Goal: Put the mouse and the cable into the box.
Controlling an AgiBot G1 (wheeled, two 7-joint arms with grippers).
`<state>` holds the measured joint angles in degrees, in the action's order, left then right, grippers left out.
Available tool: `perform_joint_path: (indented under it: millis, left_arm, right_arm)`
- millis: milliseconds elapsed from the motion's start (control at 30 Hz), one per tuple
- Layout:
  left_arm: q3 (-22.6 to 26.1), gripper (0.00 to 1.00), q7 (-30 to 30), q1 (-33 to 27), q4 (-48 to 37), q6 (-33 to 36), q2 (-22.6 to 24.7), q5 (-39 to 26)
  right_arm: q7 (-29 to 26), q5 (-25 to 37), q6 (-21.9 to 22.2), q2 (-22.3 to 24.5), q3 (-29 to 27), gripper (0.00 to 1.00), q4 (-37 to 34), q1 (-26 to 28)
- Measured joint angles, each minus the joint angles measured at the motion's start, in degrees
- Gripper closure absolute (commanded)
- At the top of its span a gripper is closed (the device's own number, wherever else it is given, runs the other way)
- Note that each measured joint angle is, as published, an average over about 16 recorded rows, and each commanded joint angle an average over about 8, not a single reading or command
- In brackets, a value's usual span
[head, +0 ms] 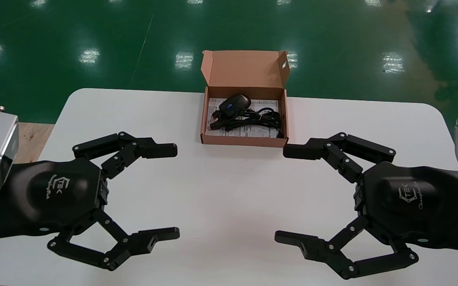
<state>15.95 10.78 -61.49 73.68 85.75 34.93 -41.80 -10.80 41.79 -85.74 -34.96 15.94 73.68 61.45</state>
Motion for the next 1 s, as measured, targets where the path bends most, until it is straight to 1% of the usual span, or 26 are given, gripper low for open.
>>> perform_joint_path:
  millis: [1000]
  left_arm:
    - [0.1,0.0,0.0,-0.1,-0.1,-0.1,0.1,-0.1]
  right_arm:
    - [0.1,0.1,0.1,-0.1,0.1,0.0,-0.1,0.1]
